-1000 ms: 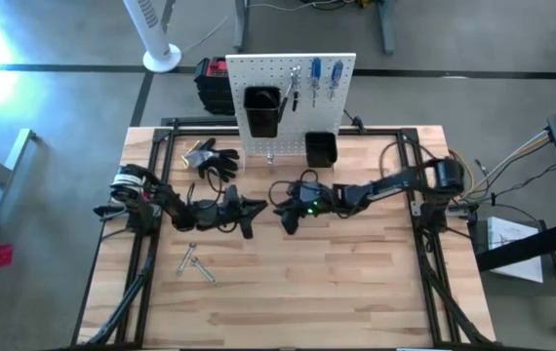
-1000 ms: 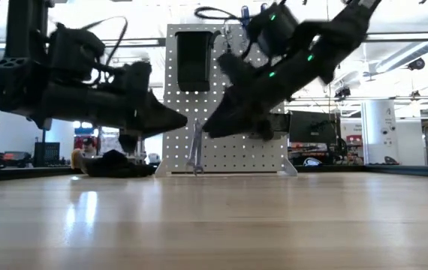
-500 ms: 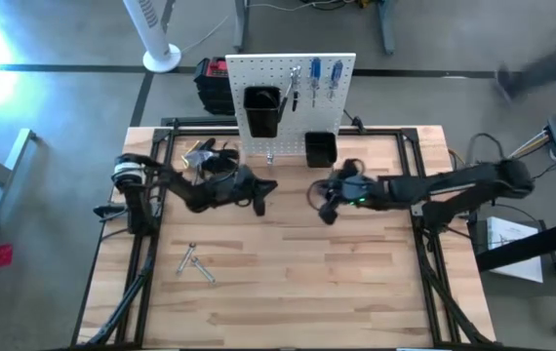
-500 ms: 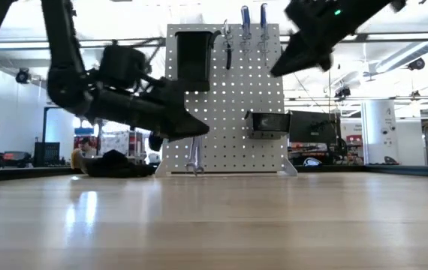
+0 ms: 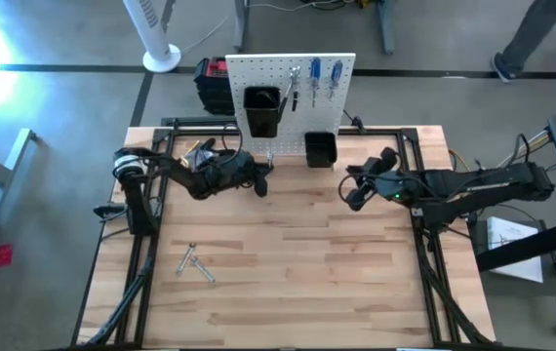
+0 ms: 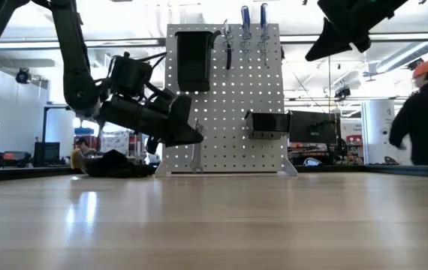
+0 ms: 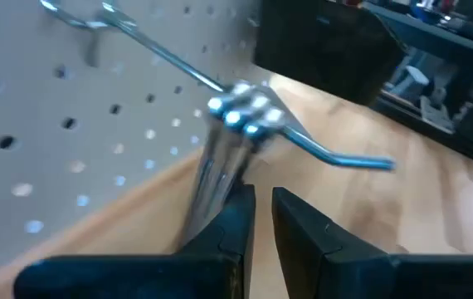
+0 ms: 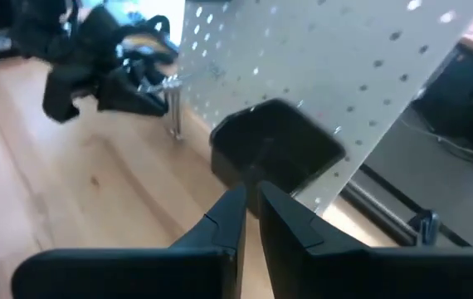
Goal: Hang tools onto peg board
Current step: Hang the wrench on the peg board
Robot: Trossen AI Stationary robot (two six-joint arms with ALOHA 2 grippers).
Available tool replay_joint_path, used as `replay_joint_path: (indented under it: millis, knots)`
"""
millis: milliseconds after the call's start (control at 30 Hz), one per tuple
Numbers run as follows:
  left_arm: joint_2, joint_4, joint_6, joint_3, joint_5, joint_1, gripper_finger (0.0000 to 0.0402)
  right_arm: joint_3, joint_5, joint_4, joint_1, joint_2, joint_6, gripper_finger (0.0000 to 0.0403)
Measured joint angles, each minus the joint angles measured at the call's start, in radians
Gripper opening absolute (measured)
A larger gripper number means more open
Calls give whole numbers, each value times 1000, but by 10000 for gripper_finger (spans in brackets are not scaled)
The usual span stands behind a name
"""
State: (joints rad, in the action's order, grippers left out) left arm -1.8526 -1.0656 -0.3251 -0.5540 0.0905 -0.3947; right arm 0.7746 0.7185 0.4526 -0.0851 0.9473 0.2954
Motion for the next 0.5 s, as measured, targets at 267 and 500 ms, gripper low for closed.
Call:
replay_joint_path:
  millis: [267,500]
  knots:
    - [0,73,-4,-41,-69,-61,38,0,3,-11,-2,-2,4,24]
    - [17,114,-52,-10,-238,-50,38,-16,-94,2,-3,87,30,35]
